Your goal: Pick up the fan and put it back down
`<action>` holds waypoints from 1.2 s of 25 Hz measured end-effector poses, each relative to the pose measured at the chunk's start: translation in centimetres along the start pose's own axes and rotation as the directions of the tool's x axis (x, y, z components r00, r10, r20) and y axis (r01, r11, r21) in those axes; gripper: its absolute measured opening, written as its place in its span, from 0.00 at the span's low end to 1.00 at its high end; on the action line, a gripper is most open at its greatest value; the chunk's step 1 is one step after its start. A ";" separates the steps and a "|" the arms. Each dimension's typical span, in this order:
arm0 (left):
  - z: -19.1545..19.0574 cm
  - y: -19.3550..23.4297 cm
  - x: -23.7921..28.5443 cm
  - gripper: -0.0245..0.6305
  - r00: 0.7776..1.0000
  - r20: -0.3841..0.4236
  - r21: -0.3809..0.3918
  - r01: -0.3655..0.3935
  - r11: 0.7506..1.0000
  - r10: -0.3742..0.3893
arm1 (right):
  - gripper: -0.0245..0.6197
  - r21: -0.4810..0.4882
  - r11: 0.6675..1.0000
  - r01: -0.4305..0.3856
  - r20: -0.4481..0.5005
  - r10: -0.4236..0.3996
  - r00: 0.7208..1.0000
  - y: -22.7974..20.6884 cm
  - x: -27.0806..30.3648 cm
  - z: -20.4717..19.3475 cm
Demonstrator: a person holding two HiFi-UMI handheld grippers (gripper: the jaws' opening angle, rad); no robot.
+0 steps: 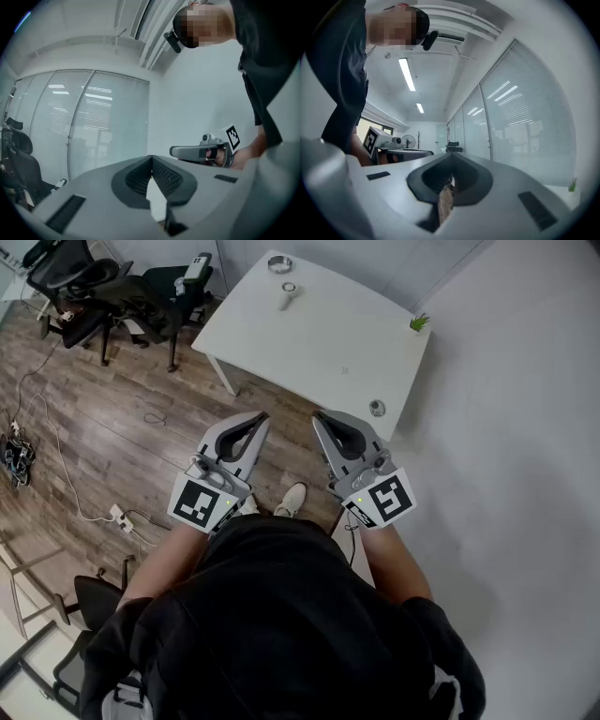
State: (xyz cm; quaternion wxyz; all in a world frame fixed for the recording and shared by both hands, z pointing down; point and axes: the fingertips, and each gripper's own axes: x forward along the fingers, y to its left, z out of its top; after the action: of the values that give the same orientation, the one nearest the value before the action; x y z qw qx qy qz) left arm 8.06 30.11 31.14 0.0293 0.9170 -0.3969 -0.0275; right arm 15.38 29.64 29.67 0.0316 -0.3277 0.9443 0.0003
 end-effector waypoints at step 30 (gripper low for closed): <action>-0.8 0.7 -3.5 0.12 1.000 -0.006 0.015 0.019 1.000 -0.019 | 0.08 -0.003 1.000 0.019 -0.022 -0.019 1.000 3.3 0.2 -1.3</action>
State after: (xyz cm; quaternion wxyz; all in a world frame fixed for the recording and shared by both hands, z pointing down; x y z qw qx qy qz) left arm 5.20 32.22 32.07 0.0234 0.9209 -0.3884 -0.0222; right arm 13.11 32.14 30.90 0.0208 -0.3368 0.9414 -0.0020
